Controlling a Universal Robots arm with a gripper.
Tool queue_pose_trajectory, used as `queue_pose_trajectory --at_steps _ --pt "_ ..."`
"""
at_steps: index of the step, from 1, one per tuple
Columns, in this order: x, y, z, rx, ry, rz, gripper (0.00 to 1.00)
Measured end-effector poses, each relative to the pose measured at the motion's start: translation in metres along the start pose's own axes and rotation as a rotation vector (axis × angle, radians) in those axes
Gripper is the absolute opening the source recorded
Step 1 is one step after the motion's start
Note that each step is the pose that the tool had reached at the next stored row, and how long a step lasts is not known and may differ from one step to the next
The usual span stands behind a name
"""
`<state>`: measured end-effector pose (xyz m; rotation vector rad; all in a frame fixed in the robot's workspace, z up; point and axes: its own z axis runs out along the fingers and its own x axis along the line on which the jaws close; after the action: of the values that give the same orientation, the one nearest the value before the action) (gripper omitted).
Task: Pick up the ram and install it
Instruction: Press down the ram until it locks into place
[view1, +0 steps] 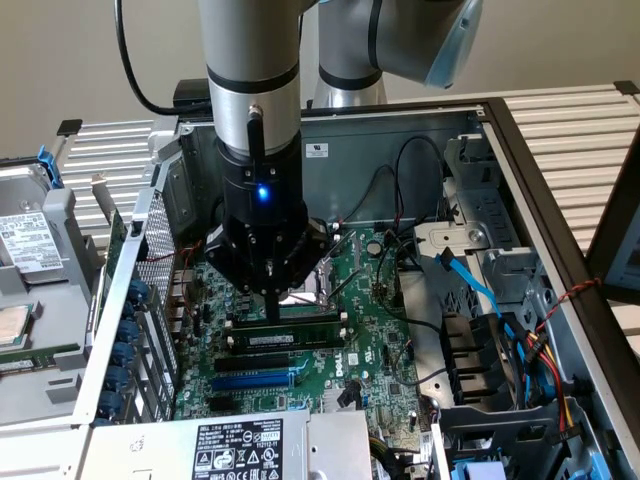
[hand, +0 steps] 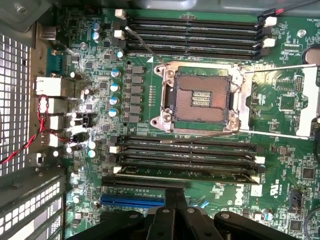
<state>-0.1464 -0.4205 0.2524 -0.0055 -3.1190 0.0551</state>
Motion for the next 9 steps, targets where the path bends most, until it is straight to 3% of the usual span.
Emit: queue_pose_trajectory --at_steps 9 --pt "0.0000 0.0000 -0.0003 -0.0031 0.0050 0.142 0.11"
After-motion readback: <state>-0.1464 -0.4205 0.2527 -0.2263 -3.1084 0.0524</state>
